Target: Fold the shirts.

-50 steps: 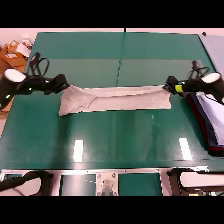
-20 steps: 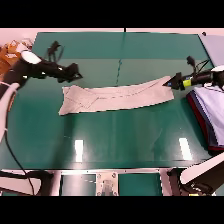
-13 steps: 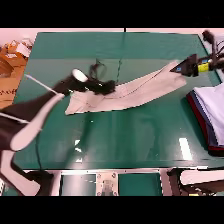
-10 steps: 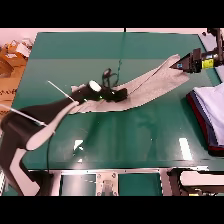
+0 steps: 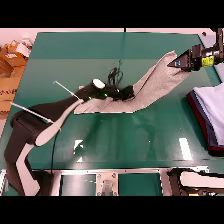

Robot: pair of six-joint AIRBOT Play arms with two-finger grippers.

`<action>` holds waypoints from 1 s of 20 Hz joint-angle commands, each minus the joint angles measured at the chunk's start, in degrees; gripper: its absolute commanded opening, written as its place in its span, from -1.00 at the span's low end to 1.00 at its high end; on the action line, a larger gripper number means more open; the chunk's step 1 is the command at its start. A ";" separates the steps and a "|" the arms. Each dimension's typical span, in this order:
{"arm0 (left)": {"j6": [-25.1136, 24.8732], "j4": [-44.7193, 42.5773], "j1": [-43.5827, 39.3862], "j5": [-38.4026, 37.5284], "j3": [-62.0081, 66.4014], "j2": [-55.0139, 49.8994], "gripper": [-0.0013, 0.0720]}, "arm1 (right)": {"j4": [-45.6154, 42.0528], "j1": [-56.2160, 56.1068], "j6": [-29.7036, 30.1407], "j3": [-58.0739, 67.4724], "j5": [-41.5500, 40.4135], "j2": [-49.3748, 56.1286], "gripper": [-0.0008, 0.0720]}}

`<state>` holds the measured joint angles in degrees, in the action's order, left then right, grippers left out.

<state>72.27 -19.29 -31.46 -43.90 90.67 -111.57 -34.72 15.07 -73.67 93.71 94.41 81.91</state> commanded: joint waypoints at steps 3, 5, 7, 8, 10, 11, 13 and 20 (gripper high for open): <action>4.61 -21.66 12.59 -30.69 13.57 2.19 -0.91 | 0.22 -6.84 -5.09 -0.20 -3.74 -0.09 -0.95; 8.94 -38.27 17.35 -39.50 19.78 4.46 -0.91 | 0.20 -13.09 -8.28 -1.31 -8.61 -0.09 -0.95; 9.16 -46.45 21.81 -45.70 24.59 6.19 -0.91 | 0.20 -20.52 -11.10 -3.78 -16.65 0.24 -0.95; 9.14 -47.78 24.20 -47.80 26.45 6.95 -0.91 | 0.20 -25.07 -12.00 -5.51 -22.67 1.03 -0.95; 8.61 -47.78 28.41 -48.30 27.06 8.63 -0.90 | 0.22 -34.47 -14.45 -8.44 -36.00 4.39 -0.95; 8.22 -47.80 30.25 -48.17 27.06 9.27 -0.91 | 0.28 -39.52 -15.28 -9.01 -43.95 7.37 -0.95; 8.11 -47.80 33.66 -48.28 27.04 9.77 -0.90 | 4.37 -48.81 -15.87 -8.59 -59.28 14.95 -0.95; 5.05 -47.87 38.60 -48.48 27.04 9.79 -0.91 | 10.05 -55.67 -11.15 5.64 -67.95 33.09 0.57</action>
<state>79.15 -66.57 5.43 -91.81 117.54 -101.97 -26.13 -40.10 -87.24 95.15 27.18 111.04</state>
